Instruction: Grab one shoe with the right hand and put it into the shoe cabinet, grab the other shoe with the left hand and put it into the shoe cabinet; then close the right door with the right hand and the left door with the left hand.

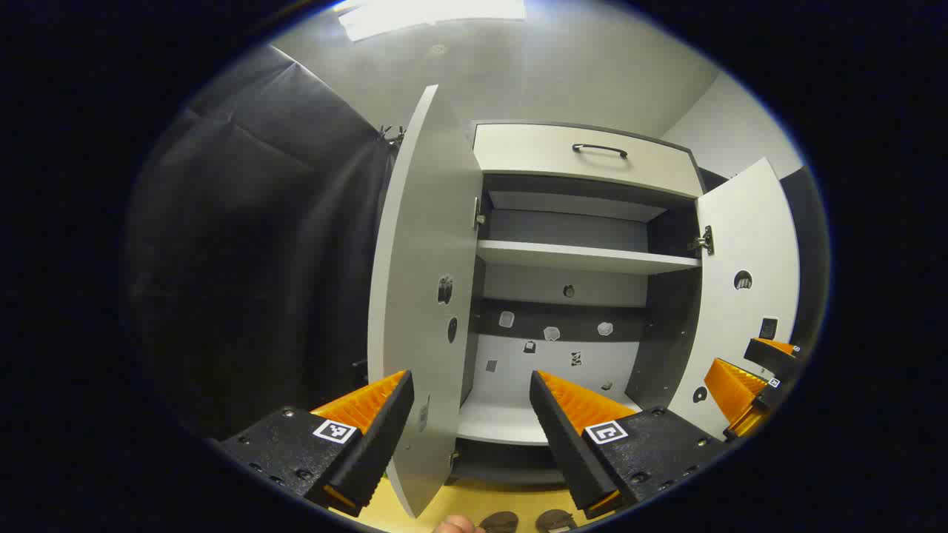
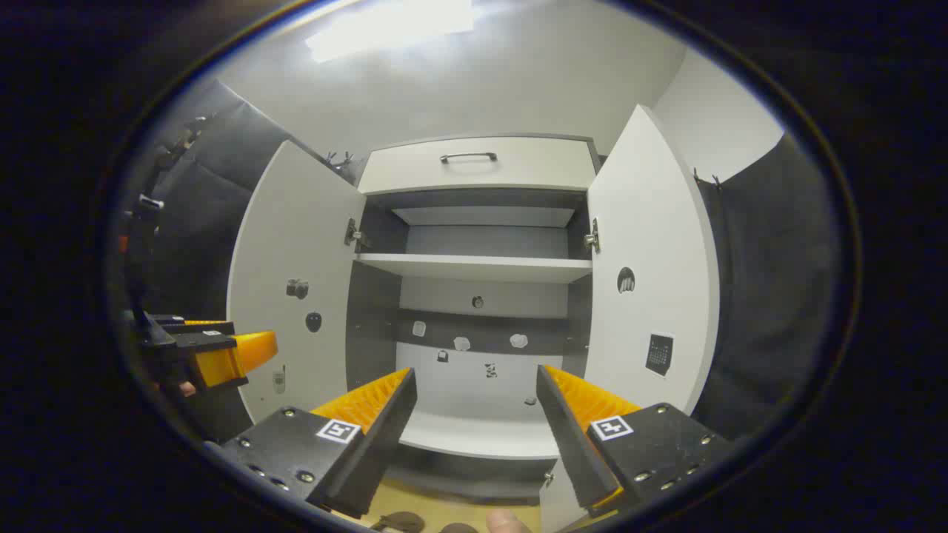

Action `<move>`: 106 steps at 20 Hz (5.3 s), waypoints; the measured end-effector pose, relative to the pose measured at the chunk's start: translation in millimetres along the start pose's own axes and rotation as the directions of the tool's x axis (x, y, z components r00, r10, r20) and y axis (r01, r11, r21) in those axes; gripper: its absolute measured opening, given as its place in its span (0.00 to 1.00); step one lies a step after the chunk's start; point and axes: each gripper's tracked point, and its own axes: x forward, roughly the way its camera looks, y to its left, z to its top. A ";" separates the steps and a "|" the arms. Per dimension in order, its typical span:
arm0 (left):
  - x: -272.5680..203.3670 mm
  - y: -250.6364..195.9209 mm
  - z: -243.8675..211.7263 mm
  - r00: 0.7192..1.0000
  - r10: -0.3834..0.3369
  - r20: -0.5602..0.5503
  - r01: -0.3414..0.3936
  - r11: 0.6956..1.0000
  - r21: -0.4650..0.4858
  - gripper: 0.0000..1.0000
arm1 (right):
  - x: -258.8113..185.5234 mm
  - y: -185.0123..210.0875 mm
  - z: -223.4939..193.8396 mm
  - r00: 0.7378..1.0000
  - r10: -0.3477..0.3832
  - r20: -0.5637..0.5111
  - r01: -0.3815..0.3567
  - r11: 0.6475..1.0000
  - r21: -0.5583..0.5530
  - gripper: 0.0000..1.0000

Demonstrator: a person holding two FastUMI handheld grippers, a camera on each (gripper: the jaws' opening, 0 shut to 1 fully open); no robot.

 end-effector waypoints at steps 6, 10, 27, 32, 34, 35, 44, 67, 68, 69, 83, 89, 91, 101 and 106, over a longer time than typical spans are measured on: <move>-17.6 12.5 2.5 1.000 0.025 0.004 -0.025 1.000 0.019 0.96 | -7.5 10.8 -5.3 1.000 0.014 -0.012 -0.014 1.000 0.017 0.97; -19.9 16.6 3.8 0.999 0.033 0.010 -0.033 0.999 0.005 0.99 | -7.4 15.8 -13.6 0.999 0.025 -0.034 -0.024 1.000 0.020 0.97; -20.7 42.8 3.2 0.999 0.052 0.008 -0.052 0.999 0.010 0.96 | -35.7 40.4 -283.1 0.891 0.065 -0.449 -0.064 0.998 0.017 0.98; -20.4 52.3 3.8 0.998 0.063 0.011 -0.063 0.998 0.011 0.96 | -60.2 41.7 -359.3 0.820 0.060 -0.569 -0.066 0.998 0.010 0.98; -20.3 56.1 1.9 0.997 0.071 0.006 -0.071 0.997 0.013 0.96 | -70.6 39.3 -384.6 0.786 0.054 -0.616 -0.069 0.998 0.000 0.98; -20.6 58.0 1.4 0.997 0.074 0.003 -0.074 0.997 0.014 1.00 | -76.6 40.6 -398.3 0.769 0.056 -0.637 -0.073 0.997 0.000 0.98; -27.9 72.6 -2.7 0.995 0.104 -0.008 -0.103 0.994 0.019 1.00 | -121.8 48.7 -476.9 0.622 0.085 -0.779 -0.109 0.994 0.021 0.98; -71.7 145.5 -14.9 0.939 0.338 -0.059 -0.331 0.938 0.100 0.96 | -71.7 40.6 -600.2 0.574 -0.081 -0.815 -0.176 0.960 -0.219 0.25; -70.3 144.0 -15.8 0.941 0.333 -0.061 -0.326 0.940 0.097 0.93 | -71.2 40.8 -600.7 0.568 -0.079 -0.819 -0.190 0.956 -0.224 0.14; -69.8 142.5 -16.9 0.943 0.327 -0.063 -0.320 0.943 0.094 0.93 | -74.7 44.0 -598.5 0.564 -0.068 -0.823 -0.196 0.957 -0.214 0.14; -41.1 108.6 -30.9 0.976 0.200 -0.084 -0.196 0.979 0.048 0.94 | 15.6 10.9 -382.1 0.851 -0.053 -0.523 -0.011 0.993 -0.118 0.13; -44.1 116.2 -34.9 0.971 0.226 -0.082 -0.224 0.974 0.033 0.96 | 111.7 11.0 -250.3 0.958 -0.019 -0.287 -0.015 0.993 -0.117 0.13; -47.7 123.9 -34.7 0.965 0.250 -0.078 -0.249 0.968 0.028 0.96 | 144.5 12.0 -228.6 0.970 -0.010 -0.241 -0.020 0.992 -0.121 0.13; -78.3 155.3 -38.2 0.936 0.348 -0.052 -0.347 0.937 0.024 0.93 | 285.1 -5.2 -223.8 0.963 -0.063 -0.262 0.019 0.986 -0.167 0.13; -91.9 157.7 -29.6 0.934 0.357 -0.020 -0.356 0.934 0.037 0.96 | 321.0 -22.5 -257.5 0.936 -0.134 -0.325 0.070 0.977 -0.202 0.13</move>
